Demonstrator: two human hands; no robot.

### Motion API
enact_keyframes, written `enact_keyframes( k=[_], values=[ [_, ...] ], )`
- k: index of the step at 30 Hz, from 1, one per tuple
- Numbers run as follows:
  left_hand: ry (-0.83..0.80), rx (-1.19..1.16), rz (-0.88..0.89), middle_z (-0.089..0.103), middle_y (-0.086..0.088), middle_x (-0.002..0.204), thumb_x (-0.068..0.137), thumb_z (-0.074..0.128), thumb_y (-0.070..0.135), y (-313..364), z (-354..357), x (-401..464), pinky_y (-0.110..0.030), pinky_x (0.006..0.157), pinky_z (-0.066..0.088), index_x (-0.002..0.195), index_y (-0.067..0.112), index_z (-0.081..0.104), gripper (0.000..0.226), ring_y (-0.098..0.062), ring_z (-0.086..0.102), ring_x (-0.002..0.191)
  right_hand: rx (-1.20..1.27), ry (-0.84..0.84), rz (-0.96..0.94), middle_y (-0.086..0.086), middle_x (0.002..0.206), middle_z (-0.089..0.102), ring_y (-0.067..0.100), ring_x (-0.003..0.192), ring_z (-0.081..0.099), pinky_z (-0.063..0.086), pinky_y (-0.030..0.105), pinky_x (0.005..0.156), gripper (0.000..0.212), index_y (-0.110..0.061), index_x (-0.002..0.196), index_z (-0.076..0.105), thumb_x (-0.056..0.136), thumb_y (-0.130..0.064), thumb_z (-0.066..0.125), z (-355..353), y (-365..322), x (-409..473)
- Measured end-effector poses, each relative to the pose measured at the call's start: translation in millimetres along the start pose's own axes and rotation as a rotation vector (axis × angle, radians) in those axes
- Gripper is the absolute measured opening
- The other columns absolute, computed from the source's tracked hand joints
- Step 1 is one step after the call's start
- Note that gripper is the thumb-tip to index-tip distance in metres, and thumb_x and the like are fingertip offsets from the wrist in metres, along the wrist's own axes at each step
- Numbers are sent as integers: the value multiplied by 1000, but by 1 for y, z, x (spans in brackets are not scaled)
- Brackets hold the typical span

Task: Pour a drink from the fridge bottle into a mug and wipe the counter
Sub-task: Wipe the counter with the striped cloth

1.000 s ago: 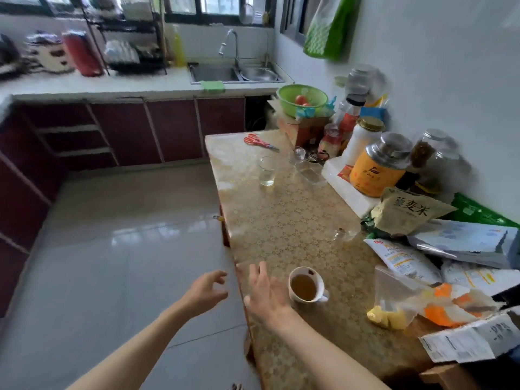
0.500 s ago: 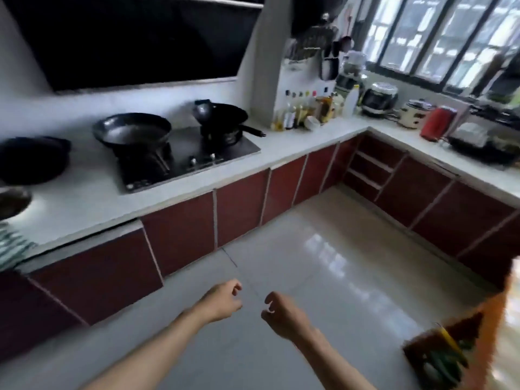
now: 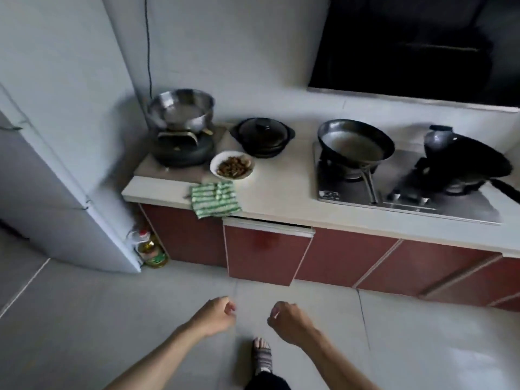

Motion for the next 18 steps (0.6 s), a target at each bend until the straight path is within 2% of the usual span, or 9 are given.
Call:
enact_keyframes(
  k=[3, 6, 9, 11, 13, 16, 18],
  values=[
    [87, -80, -126, 69, 7, 104, 80, 55, 25, -33, -50, 26, -17, 76, 48, 94, 31, 61, 16, -8, 65, 97, -36, -47, -76, 11, 117, 69, 32, 106, 65, 48, 30, 82, 28, -19, 113, 67, 92, -32, 54, -16, -40, 69],
    [177, -148, -229, 68, 11, 95, 76, 56, 28, -54, -96, 34, -22, 71, 52, 82, 37, 59, 11, -7, 66, 89, -49, -94, -151, 16, 127, 61, 30, 107, 59, 49, 33, 93, 33, -13, 127, 61, 100, -26, 48, -32, -79, 125],
    [273, -187, -304, 61, 19, 85, 82, 59, 24, -75, -137, 36, -5, 62, 40, 81, 39, 55, 15, -5, 61, 85, -125, -164, -184, 7, 131, 62, 26, 115, 61, 49, 32, 91, 32, -18, 120, 62, 97, -37, 51, -38, -120, 168],
    [321, -220, -344, 59, 22, 79, 83, 60, 21, -92, -155, 38, -3, 61, 38, 77, 39, 55, 20, -5, 61, 85, -169, -216, -222, 7, 128, 63, 28, 116, 61, 48, 32, 91, 27, -21, 111, 64, 96, -39, 51, -40, -147, 186],
    [344, -262, -390, 59, 24, 77, 84, 61, 19, -116, -170, 46, -2, 59, 39, 75, 40, 54, 24, -5, 61, 84, -171, -258, -231, 9, 120, 66, 29, 112, 62, 48, 31, 90, 30, -19, 112, 65, 96, -38, 49, -41, -175, 209],
    [389, -310, -415, 62, 19, 77, 83, 63, 21, -142, -196, 62, -4, 60, 40, 76, 39, 57, 20, -5, 61, 79, -185, -233, -257, 8, 121, 67, 29, 111, 64, 48, 30, 88, 33, -20, 113, 66, 94, -41, 49, -46, -212, 242],
    [398, -341, -430, 67, 11, 80, 81, 62, 29, -160, -217, 80, -15, 66, 45, 79, 33, 62, 5, -12, 66, 83, -191, -200, -264, 7, 129, 63, 28, 117, 61, 47, 32, 91, 36, -22, 123, 61, 95, -41, 50, -46, -237, 266]
  ],
)
Point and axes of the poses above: each hand's wrist, its own x-axis towards the middle knuckle, its own z-axis out of the palm, y = z × x, the point moved 8 cm from there along x, towards the middle knuckle
